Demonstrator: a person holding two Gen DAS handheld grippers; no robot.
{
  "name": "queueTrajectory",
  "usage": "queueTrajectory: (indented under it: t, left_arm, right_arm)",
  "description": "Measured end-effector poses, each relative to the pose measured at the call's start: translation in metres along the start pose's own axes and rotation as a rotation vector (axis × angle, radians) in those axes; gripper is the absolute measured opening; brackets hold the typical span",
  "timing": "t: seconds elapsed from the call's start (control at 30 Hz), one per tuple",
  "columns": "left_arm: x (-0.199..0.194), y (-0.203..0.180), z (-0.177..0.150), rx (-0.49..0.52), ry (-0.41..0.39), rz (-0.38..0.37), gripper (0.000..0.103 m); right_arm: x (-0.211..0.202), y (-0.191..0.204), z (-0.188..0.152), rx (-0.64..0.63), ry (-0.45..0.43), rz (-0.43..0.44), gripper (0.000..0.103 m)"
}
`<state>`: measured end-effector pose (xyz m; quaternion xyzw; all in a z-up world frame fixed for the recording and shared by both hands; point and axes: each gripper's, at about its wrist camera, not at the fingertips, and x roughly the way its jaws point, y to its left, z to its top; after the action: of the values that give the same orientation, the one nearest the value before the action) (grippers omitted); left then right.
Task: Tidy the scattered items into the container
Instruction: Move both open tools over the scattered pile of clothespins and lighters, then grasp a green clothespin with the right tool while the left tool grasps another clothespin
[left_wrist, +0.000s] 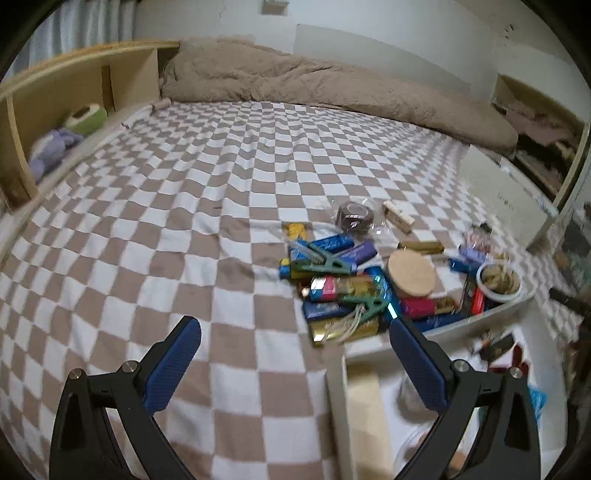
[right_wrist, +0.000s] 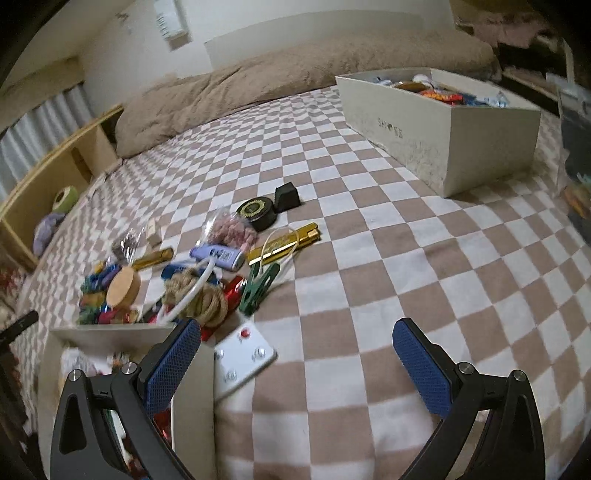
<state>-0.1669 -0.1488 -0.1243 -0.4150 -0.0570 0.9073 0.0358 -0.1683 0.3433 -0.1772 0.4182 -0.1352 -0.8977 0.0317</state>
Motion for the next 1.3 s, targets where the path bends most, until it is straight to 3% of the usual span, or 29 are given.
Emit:
queueTrajectory:
  t: [0.27,0.5,0.53,0.67,0.73,0.83,0.9,1.13,1.3]
  left_arm:
    - [0.028,0.004,0.031,-0.067,0.04,-0.086,0.103]
    - [0.054,0.009,0.054,-0.124,0.06,-0.141,0.099]
    - [0.058,0.01,0.056,-0.13,0.063,-0.138,0.092]
    - [0.076,0.015,0.059,-0.182,0.09,-0.155,0.079]
    - [0.084,0.018,0.057,-0.213,0.108,-0.169,0.066]
    - [0.094,0.023,0.054,-0.251,0.124,-0.2,0.057]
    - [0.097,0.027,0.052,-0.277,0.12,-0.22,0.055]
    - [0.098,0.039,0.052,-0.335,0.1,-0.242,0.022]
    - [0.099,0.046,0.049,-0.373,0.092,-0.265,0.012]
  right_arm:
    - [0.033,-0.012,0.0,0.135,0.029,0.089,0.103]
    - [0.042,-0.005,-0.008,0.08,0.036,0.058,0.103]
    - [0.043,-0.005,-0.009,0.079,0.035,0.056,0.103]
    - [0.047,-0.011,-0.01,0.092,0.03,0.067,0.103]
    - [0.047,-0.012,-0.011,0.097,0.025,0.072,0.103]
    - [0.047,-0.011,-0.012,0.094,0.02,0.066,0.103]
    - [0.047,-0.009,-0.012,0.082,0.017,0.054,0.103]
    - [0.047,-0.01,-0.014,0.085,0.003,0.058,0.103]
    - [0.045,-0.016,-0.014,0.12,-0.008,0.102,0.103]
